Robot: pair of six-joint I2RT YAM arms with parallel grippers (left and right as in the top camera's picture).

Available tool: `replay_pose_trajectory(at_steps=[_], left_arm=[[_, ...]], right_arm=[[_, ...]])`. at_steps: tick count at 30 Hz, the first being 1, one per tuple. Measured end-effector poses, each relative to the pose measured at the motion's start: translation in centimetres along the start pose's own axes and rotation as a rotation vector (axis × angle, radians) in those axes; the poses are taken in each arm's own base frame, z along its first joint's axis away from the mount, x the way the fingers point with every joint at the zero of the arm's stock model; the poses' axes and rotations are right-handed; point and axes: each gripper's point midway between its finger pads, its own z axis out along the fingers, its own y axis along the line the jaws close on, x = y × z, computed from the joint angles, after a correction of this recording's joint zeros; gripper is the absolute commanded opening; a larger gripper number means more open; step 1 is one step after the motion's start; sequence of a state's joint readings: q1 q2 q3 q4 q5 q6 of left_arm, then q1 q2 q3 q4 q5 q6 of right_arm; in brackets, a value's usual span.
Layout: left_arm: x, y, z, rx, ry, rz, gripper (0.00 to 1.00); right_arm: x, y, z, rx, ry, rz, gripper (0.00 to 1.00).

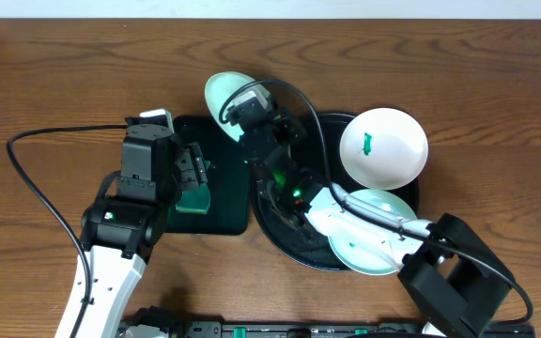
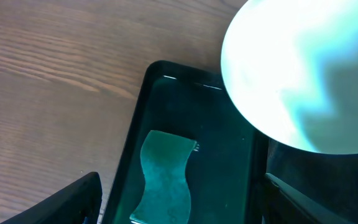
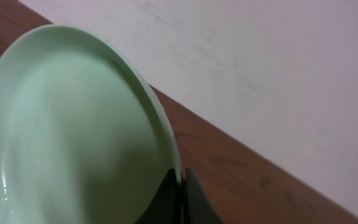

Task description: Clean dirty plates on tray and stack at the side

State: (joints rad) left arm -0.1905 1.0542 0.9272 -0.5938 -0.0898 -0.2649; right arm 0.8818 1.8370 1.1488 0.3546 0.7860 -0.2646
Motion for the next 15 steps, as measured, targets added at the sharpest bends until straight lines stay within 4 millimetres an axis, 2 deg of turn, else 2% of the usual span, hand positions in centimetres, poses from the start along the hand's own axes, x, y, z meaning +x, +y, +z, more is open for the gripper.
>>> replay_pose_trajectory(at_steps=[10,12,15], left_arm=[[0.0,0.0,0.0,0.0,0.0,0.0,0.8],[0.0,0.0,0.0,0.0,0.0,0.0,0.8],[0.0,0.0,0.0,0.0,0.0,0.0,0.8]], right_arm=[[0.2,-0.3,0.2,-0.058,0.024,0.154,0.01],[0.1,-1.0,0.2,-0.09,0.036,0.207,0.01],[-0.6,-3.5,0.0,-0.135,0.052,0.327,0.01]])
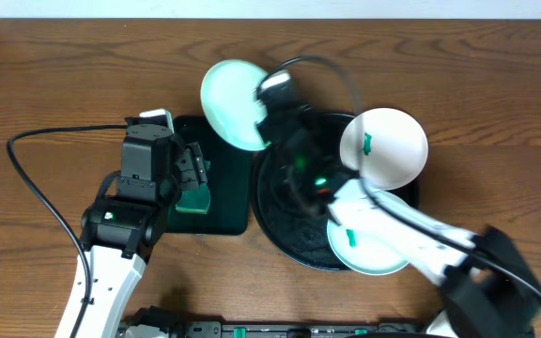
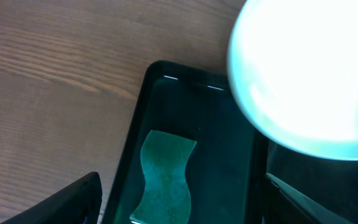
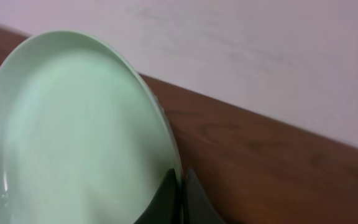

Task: Clean dirty plates on tray and stack at the side
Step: 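Carry the mint-green plate with the right gripper to the table's right side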

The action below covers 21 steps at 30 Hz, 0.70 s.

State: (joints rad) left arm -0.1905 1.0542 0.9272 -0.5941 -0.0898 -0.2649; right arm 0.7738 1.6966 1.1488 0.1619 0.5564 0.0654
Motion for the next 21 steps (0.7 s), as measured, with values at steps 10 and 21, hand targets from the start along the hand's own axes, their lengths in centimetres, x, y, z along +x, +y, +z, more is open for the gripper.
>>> replay_pose_trajectory(at_steps=[10,21], left_arm=[[0.0,0.0,0.0,0.0,0.0,0.0,0.8],[0.0,0.0,0.0,0.0,0.0,0.0,0.8]], right_arm=[[0.1,-12.5,-2.8,0.033,0.178,0.37,0.01],[7.4,-27.4,-5.2,0.263,0.395,0.696,0.01]])
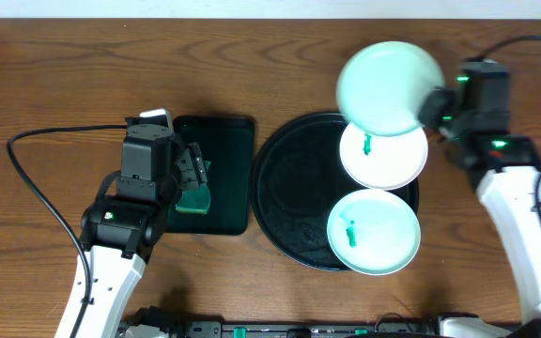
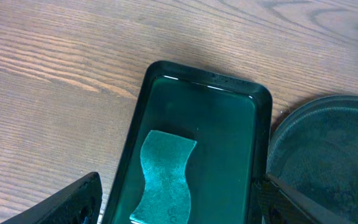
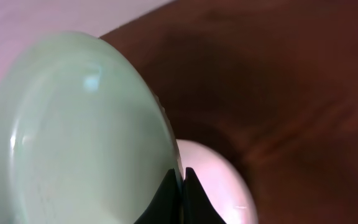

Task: Clean dirty plates on tray and stack at the side
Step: 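Carry the mint-green plate with the right gripper to the table's right side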

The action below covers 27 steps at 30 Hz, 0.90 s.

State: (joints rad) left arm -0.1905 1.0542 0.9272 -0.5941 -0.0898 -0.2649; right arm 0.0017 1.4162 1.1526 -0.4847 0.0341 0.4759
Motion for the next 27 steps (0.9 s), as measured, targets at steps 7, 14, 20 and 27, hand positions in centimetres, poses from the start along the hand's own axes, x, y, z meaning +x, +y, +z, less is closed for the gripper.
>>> replay_pose_trajectory(at_steps=[7,14,20,27], left_arm=[[0.0,0.0,0.0,0.0,0.0,0.0,0.8],[0.0,0.0,0.0,0.0,0.0,0.0,0.8],[0.0,0.0,0.0,0.0,0.0,0.0,0.81],[0.0,0.0,0.0,0.0,0.0,0.0,0.8]], right_arm=[[-1.2,-8.1,-0.5,0.111,0.034,0.178,0.01],[-1.6,-14.3,-1.7,0.227,0.031,0.299,0.02],[-0.7,-17.3,-1.9,0.309,0.027,0.379,0.02],[3.4,-19.2,-0.5,0.379,0.069,0.461,0.02]])
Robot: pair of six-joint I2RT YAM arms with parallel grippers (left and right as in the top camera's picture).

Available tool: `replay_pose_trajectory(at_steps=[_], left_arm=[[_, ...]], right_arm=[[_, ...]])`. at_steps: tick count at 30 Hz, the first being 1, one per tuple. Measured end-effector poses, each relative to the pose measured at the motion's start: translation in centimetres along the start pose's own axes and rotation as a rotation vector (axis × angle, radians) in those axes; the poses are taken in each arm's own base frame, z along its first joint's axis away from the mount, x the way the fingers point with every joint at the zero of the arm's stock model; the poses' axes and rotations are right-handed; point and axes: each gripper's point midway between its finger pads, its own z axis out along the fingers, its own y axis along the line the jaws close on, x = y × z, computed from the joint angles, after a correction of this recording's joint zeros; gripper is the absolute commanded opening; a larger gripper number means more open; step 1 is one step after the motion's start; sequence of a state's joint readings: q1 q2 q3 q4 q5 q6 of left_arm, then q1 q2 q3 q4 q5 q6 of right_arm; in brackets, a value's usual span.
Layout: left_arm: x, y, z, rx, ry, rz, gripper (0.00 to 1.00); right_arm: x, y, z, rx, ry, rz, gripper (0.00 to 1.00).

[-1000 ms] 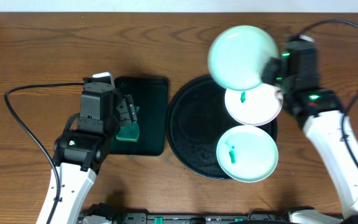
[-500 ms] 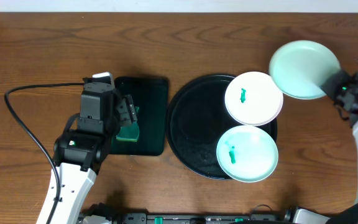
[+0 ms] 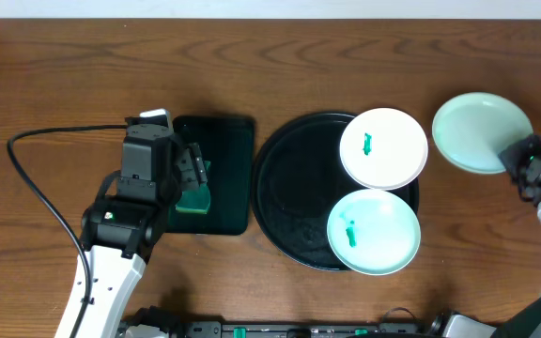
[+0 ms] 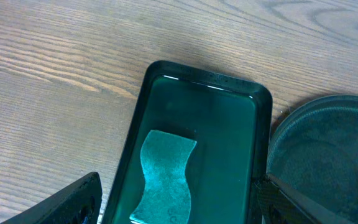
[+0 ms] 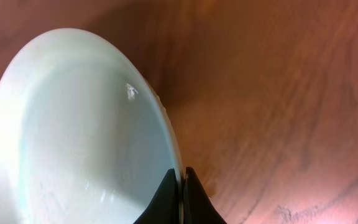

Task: Clean dirty plates on tray and stack at the side
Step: 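Carry the mint-green plate with the right gripper to the table's right side, then lower the plate onto the table and open the right gripper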

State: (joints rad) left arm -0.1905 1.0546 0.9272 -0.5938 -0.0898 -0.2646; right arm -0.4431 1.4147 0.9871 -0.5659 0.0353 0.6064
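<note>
My right gripper is shut on the rim of a clean pale green plate, held over bare wood right of the round black tray. In the right wrist view that plate fills the left side. Two plates with green smears stay on the tray: a white one at the back, a pale green one in front. My left gripper hangs open above a green sponge lying in the rectangular basin.
The rectangular black basin of water sits just left of the round tray. A black cable loops across the table's left side. My left arm stands beside the basin.
My right gripper has carried the pale green plate from above the tray's back right edge to the table right of the tray, lower and flatter. The left gripper has not moved.
My right gripper first held the pale green plate tilted over the basin's back edge. It then held it slightly higher behind the basin, later above the white plate at the tray's back right, and now right of the tray. The left gripper stayed open over the sponge.
</note>
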Motion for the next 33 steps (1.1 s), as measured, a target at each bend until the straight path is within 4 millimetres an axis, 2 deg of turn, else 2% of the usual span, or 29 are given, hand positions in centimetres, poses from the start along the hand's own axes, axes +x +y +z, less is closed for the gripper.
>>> replay_pose_trajectory(at_steps=[7,16,25,33], left_arm=[[0.0,0.0,0.0,0.0,0.0,0.0,0.8],[0.0,0.0,0.0,0.0,0.0,0.0,0.8],[0.0,0.0,0.0,0.0,0.0,0.0,0.81],[0.0,0.0,0.0,0.0,0.0,0.0,0.8]], right_arm=[[1.6,-2.8,2.2,0.08,-0.041,0.093,0.02],[3.3,-5.1,4.4,0.105,-0.097,0.122,0.01],[4.8,-6.0,5.3,0.101,-0.099,0.123,0.01],[5.6,-5.9,5.8,0.088,-0.074,0.119,0.01]])
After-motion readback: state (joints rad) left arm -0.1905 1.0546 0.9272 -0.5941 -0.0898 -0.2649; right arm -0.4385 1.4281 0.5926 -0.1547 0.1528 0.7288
